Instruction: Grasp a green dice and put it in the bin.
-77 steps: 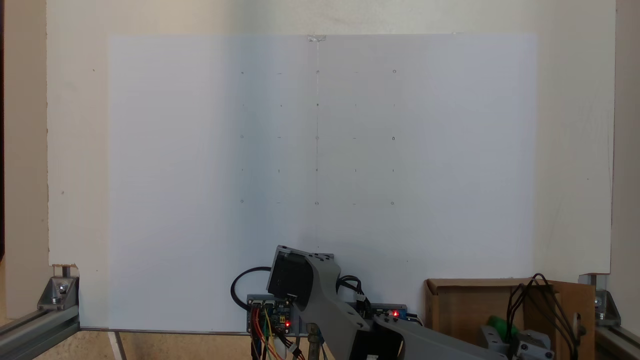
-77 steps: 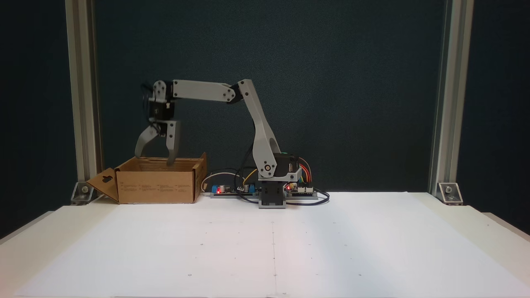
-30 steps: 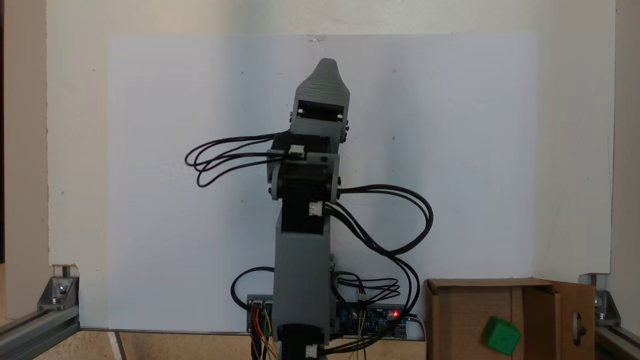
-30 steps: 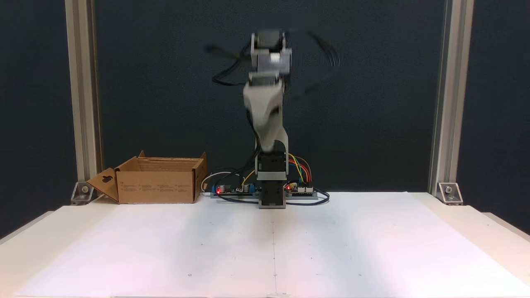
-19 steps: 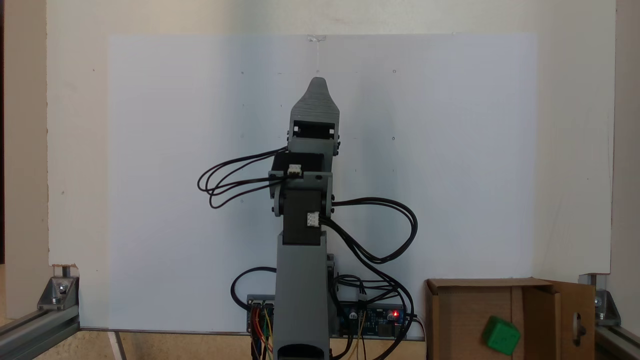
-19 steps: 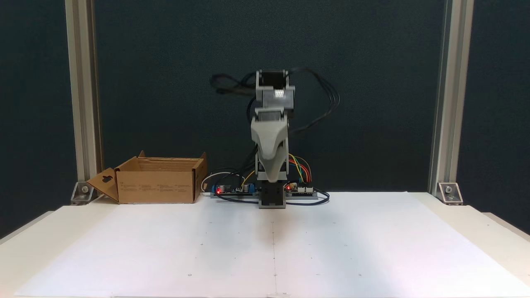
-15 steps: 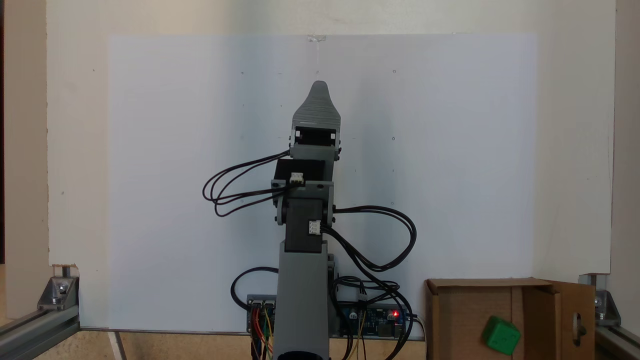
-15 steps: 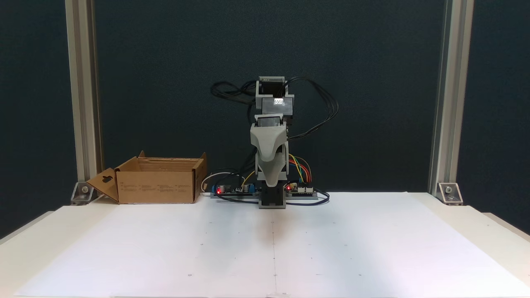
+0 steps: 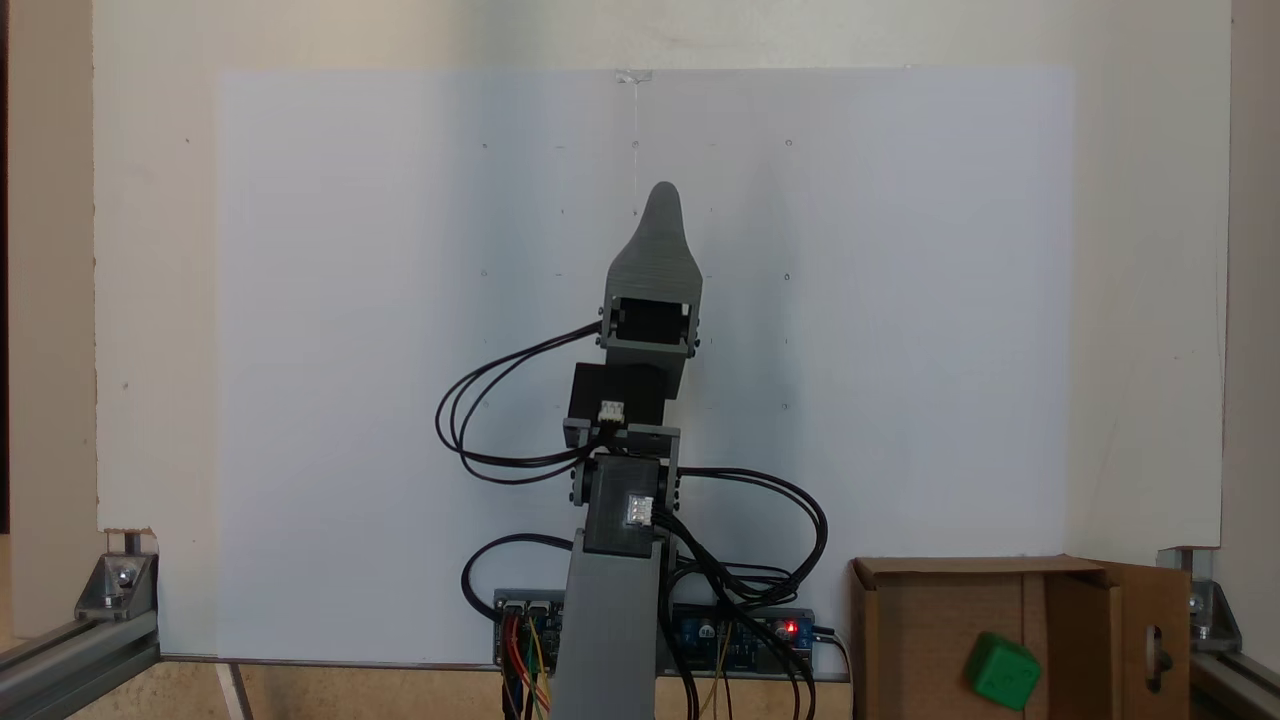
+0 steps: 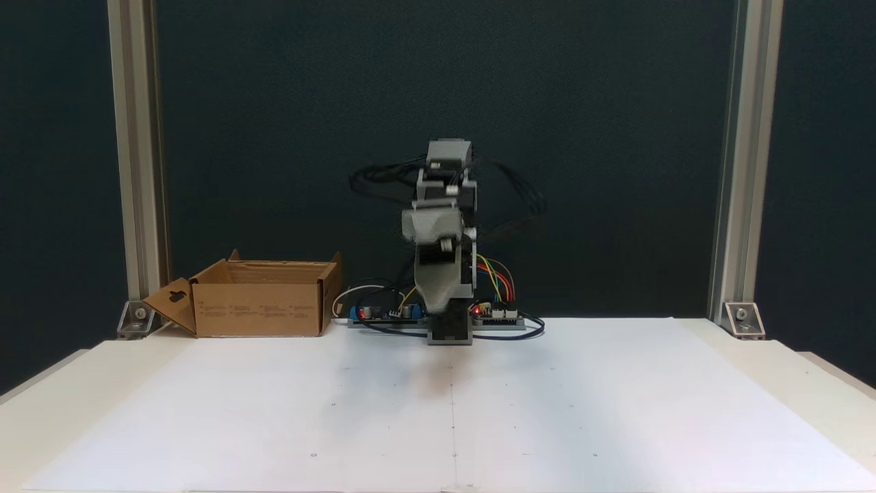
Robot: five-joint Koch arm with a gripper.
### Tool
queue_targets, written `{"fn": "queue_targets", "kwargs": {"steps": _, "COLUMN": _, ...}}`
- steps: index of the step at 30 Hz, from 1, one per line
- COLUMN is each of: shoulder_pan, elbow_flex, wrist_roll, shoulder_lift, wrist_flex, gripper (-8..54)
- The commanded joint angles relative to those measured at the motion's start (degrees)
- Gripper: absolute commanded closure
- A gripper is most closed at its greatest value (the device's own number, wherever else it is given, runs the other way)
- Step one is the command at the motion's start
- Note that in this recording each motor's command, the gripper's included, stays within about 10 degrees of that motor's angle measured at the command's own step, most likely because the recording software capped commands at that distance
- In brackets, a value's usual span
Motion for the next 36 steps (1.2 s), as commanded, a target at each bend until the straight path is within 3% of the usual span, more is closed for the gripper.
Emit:
{"fn": "queue_targets", "kwargs": {"steps": 1, "shoulder_pan": 0.4, "elbow_flex": 0.4, "wrist_roll": -0.2, "shoulder_lift": 1.3, "wrist_flex": -9.6, "gripper": 0.4}}
{"fn": "queue_targets", "kwargs": {"steps": 27, "shoulder_pan": 0.3, "elbow_flex": 48.8, "wrist_roll": -2.3, "shoulder_lift": 10.5, "wrist_flex": -49.8, "gripper": 1.1}}
{"fn": "queue_targets", "kwargs": {"steps": 36, "shoulder_pan": -2.8, "elbow_flex": 50.0, "wrist_roll": -2.1, "shoulder_lift": 11.7, "wrist_flex": -56.9, "gripper": -0.3}}
